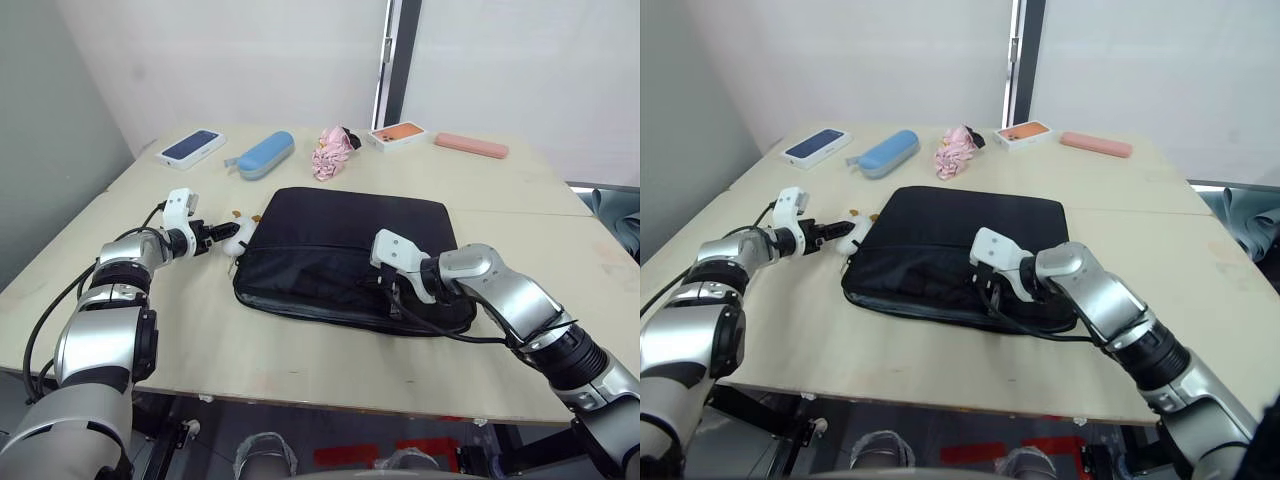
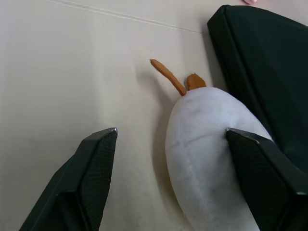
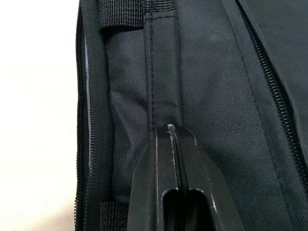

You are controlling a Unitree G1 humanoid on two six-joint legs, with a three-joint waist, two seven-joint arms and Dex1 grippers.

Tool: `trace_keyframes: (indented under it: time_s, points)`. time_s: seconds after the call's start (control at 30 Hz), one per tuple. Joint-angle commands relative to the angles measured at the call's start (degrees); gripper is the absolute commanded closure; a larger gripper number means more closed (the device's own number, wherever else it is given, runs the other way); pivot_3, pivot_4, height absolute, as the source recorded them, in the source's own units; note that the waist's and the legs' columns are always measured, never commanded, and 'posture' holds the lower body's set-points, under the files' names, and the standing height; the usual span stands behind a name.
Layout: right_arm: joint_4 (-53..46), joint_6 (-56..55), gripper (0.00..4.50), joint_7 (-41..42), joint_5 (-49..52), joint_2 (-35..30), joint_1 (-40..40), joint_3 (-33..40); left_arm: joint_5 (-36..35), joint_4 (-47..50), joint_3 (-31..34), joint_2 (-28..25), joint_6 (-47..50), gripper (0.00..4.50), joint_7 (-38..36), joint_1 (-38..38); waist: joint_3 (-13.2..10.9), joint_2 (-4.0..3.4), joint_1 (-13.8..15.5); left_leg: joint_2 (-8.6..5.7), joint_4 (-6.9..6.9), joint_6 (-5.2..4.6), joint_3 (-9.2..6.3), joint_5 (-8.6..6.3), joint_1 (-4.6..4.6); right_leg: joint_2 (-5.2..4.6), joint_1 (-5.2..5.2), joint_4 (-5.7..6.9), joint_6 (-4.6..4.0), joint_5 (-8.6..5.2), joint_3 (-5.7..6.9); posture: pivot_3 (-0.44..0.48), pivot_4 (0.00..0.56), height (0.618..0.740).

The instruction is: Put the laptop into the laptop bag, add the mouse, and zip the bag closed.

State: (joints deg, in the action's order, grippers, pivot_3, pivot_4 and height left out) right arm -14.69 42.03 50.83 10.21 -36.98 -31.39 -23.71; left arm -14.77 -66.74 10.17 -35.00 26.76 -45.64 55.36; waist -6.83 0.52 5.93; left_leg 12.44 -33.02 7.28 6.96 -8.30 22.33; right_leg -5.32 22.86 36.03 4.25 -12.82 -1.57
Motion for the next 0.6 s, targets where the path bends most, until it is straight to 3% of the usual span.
trace_keyframes:
  time_s: [0.03, 0.23, 0.33, 0.6]
  points:
    - [1.7, 2.5, 4.47, -1.3, -2.4, -0.4, 1.2, -1.3, -0.2, -0.4, 0.9, 0.5, 1.6, 0.74, -2.3, 1.7, 0.0, 0.0, 0.0, 0.0, 0.0, 0.0, 0.0, 0.0, -0.01, 0.0, -0.01, 0.01, 0.0, 0.0, 0.0, 0.0, 0.15, 0.74]
    - [1.3, 2.8, 4.47, -1.7, -2.4, 0.1, 1.2, -1.3, 0.3, 1.3, 0.1, 0.4, 5.7, 0.74, -6.6, 0.9, 0.0, 0.0, -0.2, 0.0, 0.03, 0.0, 0.0, 0.0, 0.0, 0.0, 0.01, -0.02, 0.0, 0.0, 0.0, 0.0, 0.15, 0.74]
    - [0.8, 3.0, 4.5, -1.8, -2.5, 0.3, 1.4, -1.2, 1.3, 0.8, -0.1, -0.2, 5.1, 1.58, -6.1, -0.1, 0.0, -0.01, -0.3, 0.0, 0.12, 0.0, 0.0, 0.0, 0.02, 0.01, 0.02, -0.1, 0.0, 0.0, 0.01, 0.0, 0.15, 0.74]
    - [1.3, 3.1, 4.5, -2.4, -3.0, 0.8, 1.7, -1.3, 0.6, 8.0, 0.6, -3.9, 9.2, 4.33, -9.7, -0.4, -0.1, -0.03, -0.6, 0.0, 0.27, 0.02, 0.0, -0.01, 0.02, 0.01, 0.02, -0.28, 0.0, 0.0, 0.05, 0.0, 0.15, 0.74]
